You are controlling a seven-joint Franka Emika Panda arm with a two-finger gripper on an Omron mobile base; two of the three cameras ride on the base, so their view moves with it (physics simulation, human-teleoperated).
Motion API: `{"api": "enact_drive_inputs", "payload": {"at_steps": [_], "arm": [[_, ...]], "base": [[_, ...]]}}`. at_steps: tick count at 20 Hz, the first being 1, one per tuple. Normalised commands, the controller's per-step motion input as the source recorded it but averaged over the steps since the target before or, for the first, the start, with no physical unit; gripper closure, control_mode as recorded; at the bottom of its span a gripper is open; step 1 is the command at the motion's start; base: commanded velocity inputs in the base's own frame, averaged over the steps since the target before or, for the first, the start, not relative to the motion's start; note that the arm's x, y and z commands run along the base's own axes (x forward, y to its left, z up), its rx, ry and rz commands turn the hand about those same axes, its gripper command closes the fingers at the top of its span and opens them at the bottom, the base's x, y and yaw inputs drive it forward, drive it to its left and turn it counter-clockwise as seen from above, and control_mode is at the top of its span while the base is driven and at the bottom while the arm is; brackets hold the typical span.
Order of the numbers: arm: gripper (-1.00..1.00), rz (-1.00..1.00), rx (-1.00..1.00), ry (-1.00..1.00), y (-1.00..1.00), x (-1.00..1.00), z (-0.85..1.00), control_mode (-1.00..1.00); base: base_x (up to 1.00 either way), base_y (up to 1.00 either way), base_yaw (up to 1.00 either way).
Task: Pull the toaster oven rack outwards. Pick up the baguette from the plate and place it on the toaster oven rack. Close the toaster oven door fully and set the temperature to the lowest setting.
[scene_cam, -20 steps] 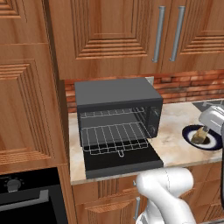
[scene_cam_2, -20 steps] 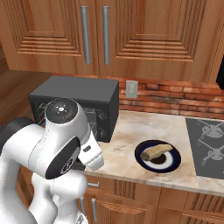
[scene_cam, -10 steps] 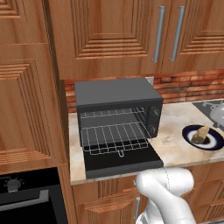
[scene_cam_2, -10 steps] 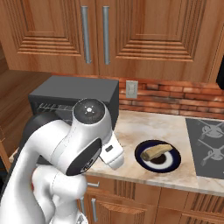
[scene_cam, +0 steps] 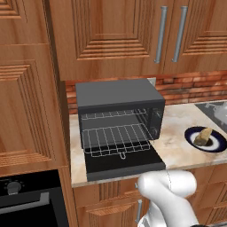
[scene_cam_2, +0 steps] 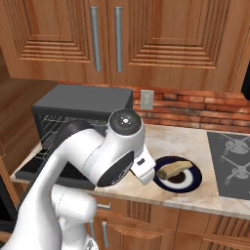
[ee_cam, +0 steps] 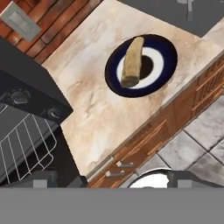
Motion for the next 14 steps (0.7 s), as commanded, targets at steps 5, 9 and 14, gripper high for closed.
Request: {"api": "enact_drive_inputs", "payload": {"at_steps": [5,9,14], "arm": [[-1.0,0.0,0.0,0.03,-0.31,0.32,-0.17,-1.0],[-1.0,0.0,-0.01,0.05,-0.3,0.27,-0.12,-1.0],[-1.0,0.0,-0.01,0.06,-0.23,0.25,-0.09,-1.0]], "base": [[0.0,0.0,0.0],[0.0,0.0,0.0],[0.0,0.0,0.0]]}}
